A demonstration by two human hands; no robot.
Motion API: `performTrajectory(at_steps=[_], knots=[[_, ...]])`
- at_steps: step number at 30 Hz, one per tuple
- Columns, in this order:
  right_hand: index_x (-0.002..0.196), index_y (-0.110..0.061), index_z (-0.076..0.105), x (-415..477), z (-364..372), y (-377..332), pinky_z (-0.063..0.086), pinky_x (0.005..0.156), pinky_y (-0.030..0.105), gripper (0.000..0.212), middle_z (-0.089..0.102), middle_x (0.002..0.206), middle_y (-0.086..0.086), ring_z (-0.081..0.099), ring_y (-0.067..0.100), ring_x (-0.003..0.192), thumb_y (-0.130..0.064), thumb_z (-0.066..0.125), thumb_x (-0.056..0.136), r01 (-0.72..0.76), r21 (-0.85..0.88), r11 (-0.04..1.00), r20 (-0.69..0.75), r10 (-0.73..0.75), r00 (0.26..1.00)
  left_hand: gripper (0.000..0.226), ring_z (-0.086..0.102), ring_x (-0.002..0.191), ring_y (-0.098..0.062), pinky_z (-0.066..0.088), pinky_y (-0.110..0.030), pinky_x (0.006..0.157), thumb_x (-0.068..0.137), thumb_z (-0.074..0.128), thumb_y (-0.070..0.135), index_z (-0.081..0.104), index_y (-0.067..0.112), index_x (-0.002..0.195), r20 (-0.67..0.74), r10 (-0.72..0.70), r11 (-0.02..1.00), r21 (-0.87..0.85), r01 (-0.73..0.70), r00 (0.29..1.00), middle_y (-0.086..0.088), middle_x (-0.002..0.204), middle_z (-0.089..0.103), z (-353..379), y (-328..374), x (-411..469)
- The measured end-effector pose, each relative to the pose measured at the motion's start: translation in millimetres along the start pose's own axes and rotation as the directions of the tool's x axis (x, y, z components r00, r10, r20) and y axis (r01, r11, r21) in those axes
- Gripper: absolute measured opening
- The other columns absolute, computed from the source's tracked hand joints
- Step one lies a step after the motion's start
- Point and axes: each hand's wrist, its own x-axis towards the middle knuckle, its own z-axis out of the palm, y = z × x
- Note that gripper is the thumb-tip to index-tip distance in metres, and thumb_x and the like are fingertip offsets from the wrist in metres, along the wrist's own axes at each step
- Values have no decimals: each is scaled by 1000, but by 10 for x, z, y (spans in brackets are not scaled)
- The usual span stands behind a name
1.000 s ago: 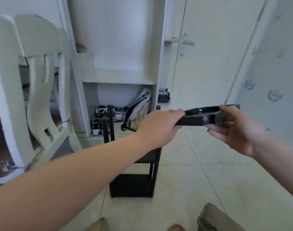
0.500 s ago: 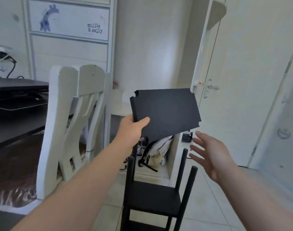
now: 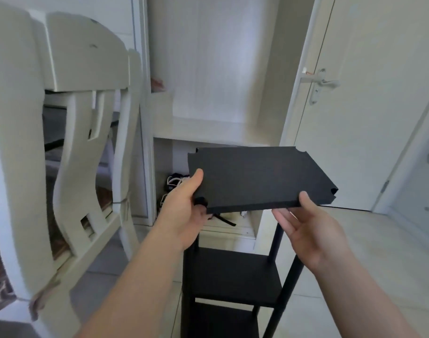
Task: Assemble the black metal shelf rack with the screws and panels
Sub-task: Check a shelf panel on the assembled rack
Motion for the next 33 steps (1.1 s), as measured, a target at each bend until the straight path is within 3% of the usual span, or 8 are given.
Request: performTrajectory(at_steps=[3,6,9,13,17,22,28,33], knots=[[115,-4,65,126,-4,28,63,68,32,18,76,105,20,76,32,93,-15,60,103,29,37,999,-89,-25,996,55,66,118,-26,50,-42,100,84,65,47,59,20,131,104,-66,988,-133,80,992,-6,126,69,45,-191,3],[116,-6,65,189,23,66,64,72,35,17,76,106,18,76,33,95,-13,56,104,59,18,998,-86,-57,995,53,66,117,-21,49,-40,102,79,68,45,61,22,126,110,-117,990,-66,124,987,-3,121,72,106,-390,31],[118,-4,65,231,69,188,64,72,36,19,75,108,20,76,34,95,-12,56,104,54,18,998,-89,-52,995,55,70,109,-19,51,-37,97,78,72,42,62,18,126,45,-146,989,-16,147,988,-4,117,73,199,-536,96],[125,-6,62,234,87,331,64,74,36,24,74,113,19,76,32,95,-13,57,104,22,15,1000,-109,-21,994,36,75,93,-15,57,-31,83,88,73,42,68,18,115,-136,-79,983,156,100,988,-1,102,77,270,-700,176],[123,-7,62,199,82,432,64,74,35,20,75,110,18,77,31,92,-14,56,105,9,-7,1000,-152,-10,988,30,74,89,-9,57,-29,79,91,68,47,68,21,107,-243,-52,951,285,122,969,5,91,78,299,-852,212],[125,-6,60,191,42,499,64,72,34,23,73,111,20,77,30,90,-14,56,104,-26,1,1000,-206,25,978,27,73,89,-14,57,-25,71,93,68,37,69,12,105,-289,-68,954,263,147,955,-4,92,78,295,-920,254],[123,-6,59,215,-3,576,64,70,34,23,76,100,19,78,29,86,-17,58,103,-100,-46,994,-223,88,971,26,73,87,-17,60,-30,79,93,69,34,66,12,106,-346,-105,945,258,202,932,-8,94,76,225,-943,264],[116,-9,61,248,-53,602,63,68,37,23,78,89,14,78,28,82,-28,59,103,-111,-149,983,-257,70,964,27,72,82,-16,60,-29,74,92,69,33,65,11,106,-363,-132,938,255,235,922,-9,93,76,241,-956,252]])
